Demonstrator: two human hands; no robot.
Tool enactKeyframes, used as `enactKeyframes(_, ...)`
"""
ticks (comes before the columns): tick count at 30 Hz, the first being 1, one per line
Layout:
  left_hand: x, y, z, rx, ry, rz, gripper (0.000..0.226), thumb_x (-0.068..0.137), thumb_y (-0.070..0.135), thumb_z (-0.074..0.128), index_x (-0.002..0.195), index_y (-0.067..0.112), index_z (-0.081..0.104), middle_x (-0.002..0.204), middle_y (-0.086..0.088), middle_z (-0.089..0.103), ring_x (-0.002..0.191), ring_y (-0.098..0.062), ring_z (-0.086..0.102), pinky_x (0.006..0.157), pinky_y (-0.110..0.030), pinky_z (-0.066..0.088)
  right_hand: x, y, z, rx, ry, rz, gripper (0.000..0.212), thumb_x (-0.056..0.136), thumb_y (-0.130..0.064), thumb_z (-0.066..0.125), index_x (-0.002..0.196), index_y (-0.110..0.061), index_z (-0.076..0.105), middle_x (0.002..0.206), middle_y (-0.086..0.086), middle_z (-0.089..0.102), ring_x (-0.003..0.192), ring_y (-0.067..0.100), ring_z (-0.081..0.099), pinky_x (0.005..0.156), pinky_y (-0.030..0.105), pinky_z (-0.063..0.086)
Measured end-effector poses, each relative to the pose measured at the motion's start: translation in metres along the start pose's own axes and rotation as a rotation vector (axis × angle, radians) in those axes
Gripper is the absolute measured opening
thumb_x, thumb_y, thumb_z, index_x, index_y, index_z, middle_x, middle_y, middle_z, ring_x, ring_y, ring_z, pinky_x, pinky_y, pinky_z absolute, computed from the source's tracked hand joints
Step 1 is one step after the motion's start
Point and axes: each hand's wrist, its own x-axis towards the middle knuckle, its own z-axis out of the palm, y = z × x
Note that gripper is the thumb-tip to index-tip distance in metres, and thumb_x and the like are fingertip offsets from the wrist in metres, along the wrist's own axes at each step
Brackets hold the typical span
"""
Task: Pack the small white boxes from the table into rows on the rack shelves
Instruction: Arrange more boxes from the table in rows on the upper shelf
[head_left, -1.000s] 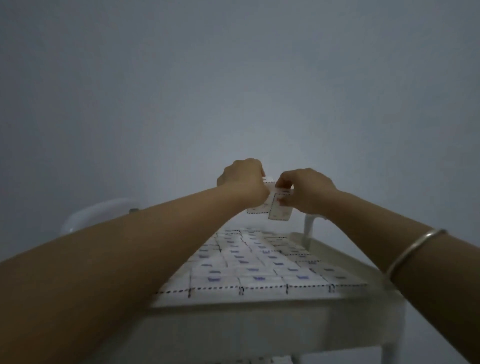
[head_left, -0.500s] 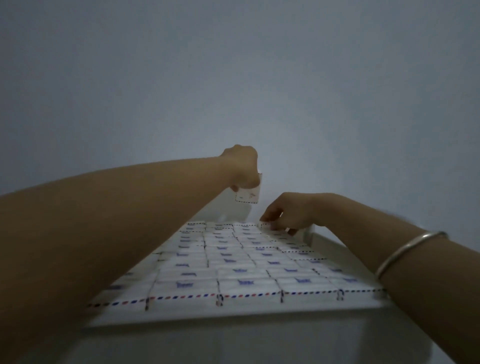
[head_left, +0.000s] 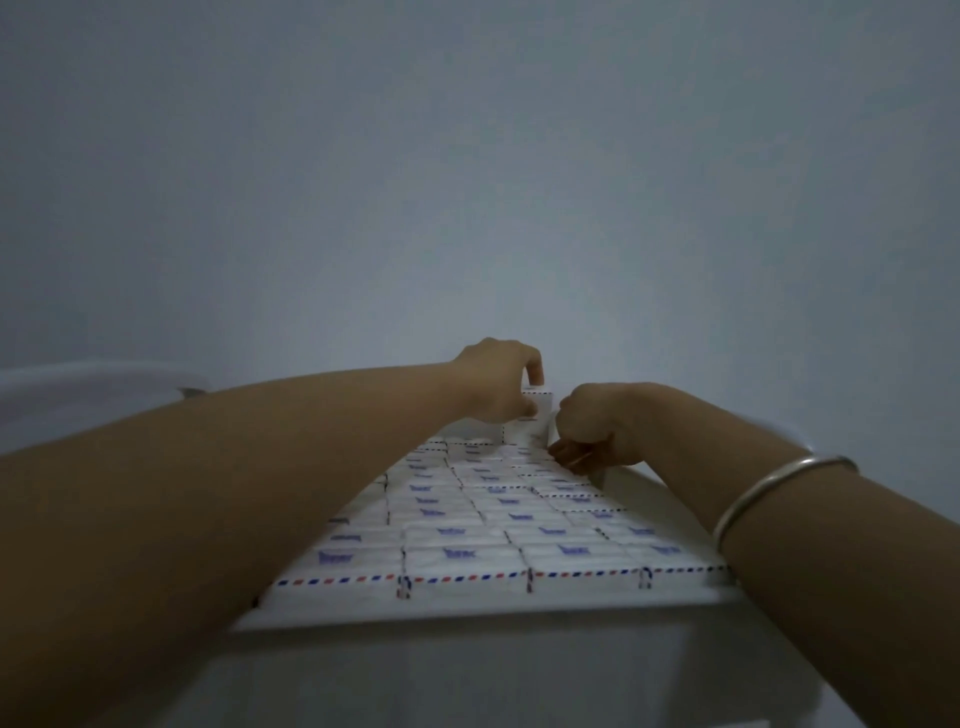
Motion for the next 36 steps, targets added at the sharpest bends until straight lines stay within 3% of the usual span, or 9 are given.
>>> enactKeyframes(3, 0.000, 0.002, 0.000, -0.013, 0.000, -0.001, 0.032, 0.090, 0.031, 0.066, 0.120, 0.022, 0.059, 0.124, -0.002, 0.057, 0.110, -0.020, 0.052, 0.083, -0.028, 0.039, -0.001, 0.000, 0.001, 0.038, 0.048, -0.007, 0.032, 0.098, 0.004, 0.036, 0.127, -0.003, 0.046, 0.093, 0.013, 0.067, 0.067, 0.016, 0.065, 0.049, 0.027, 0.053)
enactKeyframes(7, 0.000, 0.003, 0.002, -0.016, -0.055, -0.007, 0.032, 0.094, 0.030, 0.060, 0.124, 0.021, 0.058, 0.129, -0.005, 0.055, 0.116, -0.022, 0.052, 0.088, -0.029, 0.040, 0.000, 0.000, 0.002, 0.047, 0.079, -0.006, 0.044, 0.098, 0.005, 0.033, 0.141, -0.003, 0.038, 0.109, 0.014, 0.066, 0.072, 0.015, 0.064, 0.050, 0.026, 0.052)
enactKeyframes(10, -0.002, 0.002, 0.003, 0.003, -0.133, -0.032, 0.034, 0.095, 0.030, 0.058, 0.128, 0.021, 0.056, 0.130, -0.007, 0.055, 0.115, -0.023, 0.054, 0.092, -0.031, 0.045, 0.001, 0.000, 0.003, 0.024, 0.083, -0.016, 0.043, 0.099, 0.003, 0.030, 0.140, -0.002, 0.040, 0.114, 0.016, 0.065, 0.066, 0.015, 0.060, 0.057, 0.026, 0.054)
enactKeyframes(14, -0.004, 0.004, 0.007, 0.045, -0.221, -0.062, 0.037, 0.092, 0.028, 0.062, 0.127, 0.018, 0.056, 0.123, -0.006, 0.058, 0.106, -0.022, 0.060, 0.080, -0.027, 0.049, 0.000, 0.000, 0.003, 0.031, 0.071, -0.030, 0.040, 0.100, 0.002, 0.030, 0.137, 0.001, 0.046, 0.113, 0.017, 0.064, 0.067, 0.018, 0.059, 0.067, 0.030, 0.056)
enactKeyframes(18, -0.006, 0.009, 0.009, 0.157, -0.132, -0.049, 0.044, 0.091, 0.037, 0.061, 0.128, 0.014, 0.058, 0.123, -0.005, 0.060, 0.110, -0.023, 0.057, 0.086, -0.031, 0.049, -0.004, -0.002, 0.003, -0.002, 0.046, -0.045, 0.037, 0.100, 0.003, 0.032, 0.133, 0.002, 0.050, 0.121, 0.018, 0.063, 0.069, 0.019, 0.059, 0.080, 0.033, 0.056)
enactKeyframes(21, -0.010, 0.010, 0.005, 0.126, -0.028, 0.003, 0.047, 0.089, 0.023, 0.059, 0.134, 0.015, 0.051, 0.131, -0.004, 0.052, 0.116, -0.023, 0.051, 0.093, -0.035, 0.047, -0.005, -0.004, 0.003, -0.051, 0.029, -0.049, 0.036, 0.100, 0.002, 0.033, 0.131, 0.001, 0.051, 0.119, 0.017, 0.064, 0.082, 0.023, 0.063, 0.082, 0.034, 0.057)
enactKeyframes(26, -0.013, 0.013, 0.008, 0.140, -0.161, -0.025, 0.030, 0.088, 0.015, 0.058, 0.117, 0.013, 0.068, 0.115, -0.006, 0.067, 0.103, -0.024, 0.061, 0.091, -0.037, 0.053, -0.007, -0.003, 0.004, -0.172, -0.028, -0.033, 0.039, 0.098, 0.004, 0.037, 0.135, -0.001, 0.049, 0.125, 0.017, 0.062, 0.104, 0.026, 0.065, 0.087, 0.035, 0.056)
enactKeyframes(31, -0.012, 0.017, 0.009, 0.193, -0.233, -0.031, 0.030, 0.091, 0.015, 0.055, 0.118, 0.009, 0.067, 0.115, -0.008, 0.068, 0.104, -0.024, 0.062, 0.091, -0.034, 0.053, -0.009, -0.001, 0.005, -0.287, -0.054, -0.032, 0.042, 0.096, 0.005, 0.039, 0.136, -0.004, 0.049, 0.124, 0.015, 0.061, 0.084, 0.020, 0.060, 0.068, 0.029, 0.056)
enactKeyframes(36, -0.030, 0.032, -0.018, 0.149, -0.194, -0.022, 0.031, 0.095, 0.020, 0.053, 0.122, 0.014, 0.065, 0.122, -0.004, 0.066, 0.107, -0.022, 0.061, 0.095, -0.034, 0.051, -0.030, -0.006, 0.002, -0.279, 0.024, -0.101, 0.039, 0.100, -0.003, 0.036, 0.138, 0.000, 0.044, 0.121, 0.014, 0.062, 0.090, 0.024, 0.062, 0.087, 0.037, 0.056)
